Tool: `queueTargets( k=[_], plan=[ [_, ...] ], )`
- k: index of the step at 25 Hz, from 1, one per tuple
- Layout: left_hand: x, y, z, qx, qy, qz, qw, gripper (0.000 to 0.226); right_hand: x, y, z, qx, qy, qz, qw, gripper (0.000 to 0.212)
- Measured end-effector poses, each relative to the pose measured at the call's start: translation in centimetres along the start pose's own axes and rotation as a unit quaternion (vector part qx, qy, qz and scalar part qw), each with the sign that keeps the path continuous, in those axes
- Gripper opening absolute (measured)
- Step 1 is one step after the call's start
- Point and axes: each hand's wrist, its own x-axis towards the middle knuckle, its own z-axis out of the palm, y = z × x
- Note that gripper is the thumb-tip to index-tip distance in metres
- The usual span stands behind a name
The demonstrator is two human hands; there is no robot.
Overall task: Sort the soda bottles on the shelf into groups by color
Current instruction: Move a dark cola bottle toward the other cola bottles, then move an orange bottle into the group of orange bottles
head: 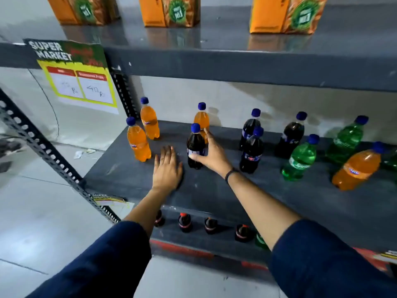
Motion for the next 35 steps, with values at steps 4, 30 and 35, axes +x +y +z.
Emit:
queueTargets(
  k=[4,30,35],
  plan=[
    [0.3,-1.1,2.2,0.026,-0.044,0.008,0.999,0.061,0.6,0.3,1.5,0.024,0.028,0.036,0.999,0.069],
    [0.6,-1.7,2.9,0.016,-0.030,0.021,0.999,0.056,-15.6,6.5,-13.1,-0.051,0.325,0.067,0.942,0.070],
    [0.6,-1.7,2.9,0.012,-0.027,0.021,0.999,0.054,-15.3,10.2,-20.1,-0.056,0.542,0.140,0.827,0.082]
  ],
)
